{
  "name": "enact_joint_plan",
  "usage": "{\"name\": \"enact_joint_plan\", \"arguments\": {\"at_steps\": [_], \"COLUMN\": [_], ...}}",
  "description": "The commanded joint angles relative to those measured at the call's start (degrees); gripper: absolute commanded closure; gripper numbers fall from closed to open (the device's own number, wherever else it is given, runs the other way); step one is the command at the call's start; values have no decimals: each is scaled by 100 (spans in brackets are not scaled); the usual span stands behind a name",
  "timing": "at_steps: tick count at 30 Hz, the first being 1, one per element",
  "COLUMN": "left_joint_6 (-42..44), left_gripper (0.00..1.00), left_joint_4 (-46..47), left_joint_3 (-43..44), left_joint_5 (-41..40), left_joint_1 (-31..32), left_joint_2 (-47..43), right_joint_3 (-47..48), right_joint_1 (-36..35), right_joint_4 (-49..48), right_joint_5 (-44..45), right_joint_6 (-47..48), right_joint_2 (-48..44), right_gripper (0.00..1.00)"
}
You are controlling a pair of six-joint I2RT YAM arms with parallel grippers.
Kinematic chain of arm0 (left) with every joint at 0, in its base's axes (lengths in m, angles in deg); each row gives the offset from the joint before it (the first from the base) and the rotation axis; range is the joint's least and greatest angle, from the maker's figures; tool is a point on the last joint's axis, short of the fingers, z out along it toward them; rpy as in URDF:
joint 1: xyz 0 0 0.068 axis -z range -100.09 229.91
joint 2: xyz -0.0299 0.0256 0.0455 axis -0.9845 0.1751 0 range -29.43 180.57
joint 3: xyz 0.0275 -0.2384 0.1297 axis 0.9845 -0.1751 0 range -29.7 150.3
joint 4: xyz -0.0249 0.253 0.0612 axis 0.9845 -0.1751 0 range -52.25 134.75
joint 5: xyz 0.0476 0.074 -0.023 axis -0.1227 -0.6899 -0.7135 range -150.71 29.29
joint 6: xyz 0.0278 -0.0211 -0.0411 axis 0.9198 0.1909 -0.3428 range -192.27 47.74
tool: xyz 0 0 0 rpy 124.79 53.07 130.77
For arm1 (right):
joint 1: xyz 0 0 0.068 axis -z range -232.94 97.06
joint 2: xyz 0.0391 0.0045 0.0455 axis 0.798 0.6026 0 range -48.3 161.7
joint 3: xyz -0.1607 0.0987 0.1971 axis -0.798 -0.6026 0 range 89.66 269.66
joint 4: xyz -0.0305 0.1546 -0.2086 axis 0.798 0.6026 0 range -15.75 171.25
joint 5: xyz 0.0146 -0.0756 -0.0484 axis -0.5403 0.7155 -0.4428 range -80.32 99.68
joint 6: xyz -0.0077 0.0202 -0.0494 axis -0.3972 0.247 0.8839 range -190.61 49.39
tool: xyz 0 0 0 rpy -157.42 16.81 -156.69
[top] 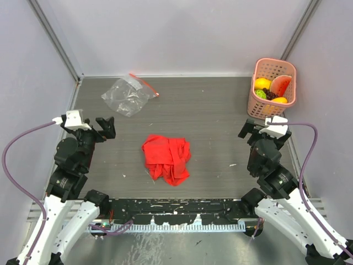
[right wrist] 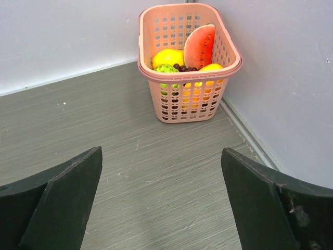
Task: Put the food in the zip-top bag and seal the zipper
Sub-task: Pick up the zipper food storage bag at the center of the board.
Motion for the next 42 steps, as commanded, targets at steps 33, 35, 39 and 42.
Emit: {"name": "enact_joint_plan", "arguments": {"at_steps": [33, 35, 39, 42], "left_joint_6": [-2094, -2131, -2199, -2256], "left_gripper": [2, 2, 1, 1], "left_joint_4": [-722, -585, -321, -177], "left_joint_3": [2247, 2483, 2851, 3165], "left_joint_5": [-564, -621, -572, -698], "left_joint_1": [9, 10, 9, 10], "left_joint_2": [4482, 4959, 5771, 6328], "right_joint_3": [-6, -19, -14, -20], "right_joint_1": [-18, -17, -13, -17], "right_joint_4": [288, 240, 265, 263], "right_joint_5": [-364, -376, -471, -666], "right_joint_6": [128, 153, 146, 137], "right_joint_2": [-517, -478, -349, -269], "right_gripper": [0, 0, 0, 0]}}
